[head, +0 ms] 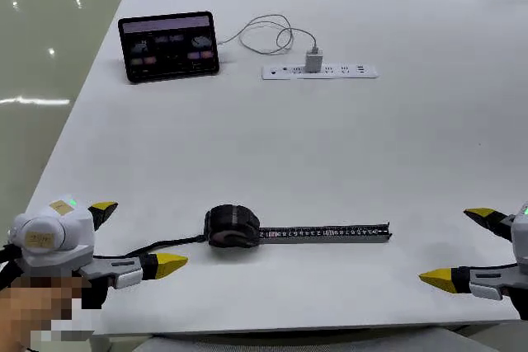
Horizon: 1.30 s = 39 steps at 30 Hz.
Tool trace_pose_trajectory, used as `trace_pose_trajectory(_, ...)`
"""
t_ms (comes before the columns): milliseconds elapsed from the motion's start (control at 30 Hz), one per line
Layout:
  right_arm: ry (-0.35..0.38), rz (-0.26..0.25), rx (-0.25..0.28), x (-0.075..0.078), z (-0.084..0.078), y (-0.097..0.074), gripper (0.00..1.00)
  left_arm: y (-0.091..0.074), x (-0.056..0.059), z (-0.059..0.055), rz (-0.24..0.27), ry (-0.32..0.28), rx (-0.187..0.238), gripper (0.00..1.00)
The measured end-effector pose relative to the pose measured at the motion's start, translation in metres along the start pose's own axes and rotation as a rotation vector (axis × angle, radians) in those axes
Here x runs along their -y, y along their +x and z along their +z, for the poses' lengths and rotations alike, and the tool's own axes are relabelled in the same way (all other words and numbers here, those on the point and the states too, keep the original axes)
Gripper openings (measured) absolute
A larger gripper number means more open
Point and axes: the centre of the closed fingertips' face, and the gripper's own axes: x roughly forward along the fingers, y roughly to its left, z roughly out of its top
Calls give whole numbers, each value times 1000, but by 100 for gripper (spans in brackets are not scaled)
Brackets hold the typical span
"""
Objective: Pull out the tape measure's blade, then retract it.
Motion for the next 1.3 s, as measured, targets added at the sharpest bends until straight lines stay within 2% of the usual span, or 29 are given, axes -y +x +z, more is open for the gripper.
trace_pose_trajectory(367, 23, -18, 15, 4, -2, -4, 90, 2, 4, 1, -7, 0, 8, 100)
trace_pose_trajectory(467, 32, -15, 15, 3, -3, -5, 91, 1, 5, -1, 1, -12, -2, 100)
trace_pose_trajectory(533, 34, 3, 16, -1, -3, -5, 90, 1, 8, 0, -13, 3, 10, 100)
trace_pose_trajectory(600, 26, 6, 9, -2, -4, -5, 91, 1, 7, -1, -13, 2, 0, 100)
trace_pose_trajectory(833, 24, 8, 9, -1, -4, -7, 92, 1, 4, 5, -10, 5, 10, 100)
trace_pose_trajectory(933, 21, 13, 6, -2, -5, -7, 93, 2, 4, 6, -14, 16, 7, 100)
trace_pose_trajectory(1067, 17, 15, -3, -2, -6, -6, 94, 2, 3, 5, -12, 0, -7, 100)
trace_pose_trajectory(1300, -8, 19, -18, 0, -5, -7, 93, 5, 7, 11, -10, 13, 12, 100)
